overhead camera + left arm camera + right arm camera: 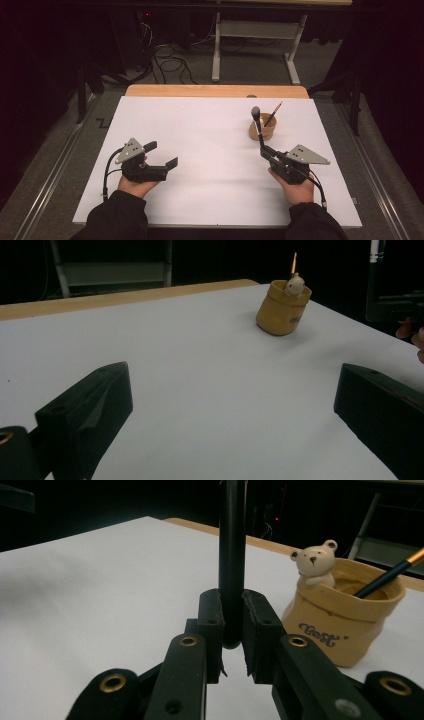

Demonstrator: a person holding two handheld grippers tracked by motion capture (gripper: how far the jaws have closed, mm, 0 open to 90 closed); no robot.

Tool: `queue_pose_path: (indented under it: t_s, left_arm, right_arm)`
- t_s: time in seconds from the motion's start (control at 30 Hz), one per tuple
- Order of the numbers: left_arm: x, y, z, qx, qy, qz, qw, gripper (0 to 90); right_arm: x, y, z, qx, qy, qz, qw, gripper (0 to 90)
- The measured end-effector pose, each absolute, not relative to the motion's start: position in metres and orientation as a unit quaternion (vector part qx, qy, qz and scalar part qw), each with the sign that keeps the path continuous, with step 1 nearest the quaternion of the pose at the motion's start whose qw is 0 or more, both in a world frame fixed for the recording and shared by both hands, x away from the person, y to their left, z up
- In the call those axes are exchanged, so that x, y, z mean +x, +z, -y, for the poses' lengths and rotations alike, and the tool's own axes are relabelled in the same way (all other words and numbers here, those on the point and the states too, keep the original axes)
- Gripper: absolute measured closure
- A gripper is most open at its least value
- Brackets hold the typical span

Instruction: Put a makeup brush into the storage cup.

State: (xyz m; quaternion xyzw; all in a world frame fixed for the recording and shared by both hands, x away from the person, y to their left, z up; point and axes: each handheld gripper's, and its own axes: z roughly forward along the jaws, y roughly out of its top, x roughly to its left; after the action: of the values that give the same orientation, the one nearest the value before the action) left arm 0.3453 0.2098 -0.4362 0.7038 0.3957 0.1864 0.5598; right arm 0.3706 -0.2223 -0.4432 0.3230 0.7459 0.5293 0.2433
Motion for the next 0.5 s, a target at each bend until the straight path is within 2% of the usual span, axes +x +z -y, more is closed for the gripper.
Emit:
queue_pose_path:
  t_s: [0.5]
  left_arm:
    - [0.360,-0.415,-0.176,0.706,0.191,-0.365,0.576,0.9]
  right_arm:
    - [0.374,-0.434,0.195,0.298,0.534,-0.751,0.249,81.4]
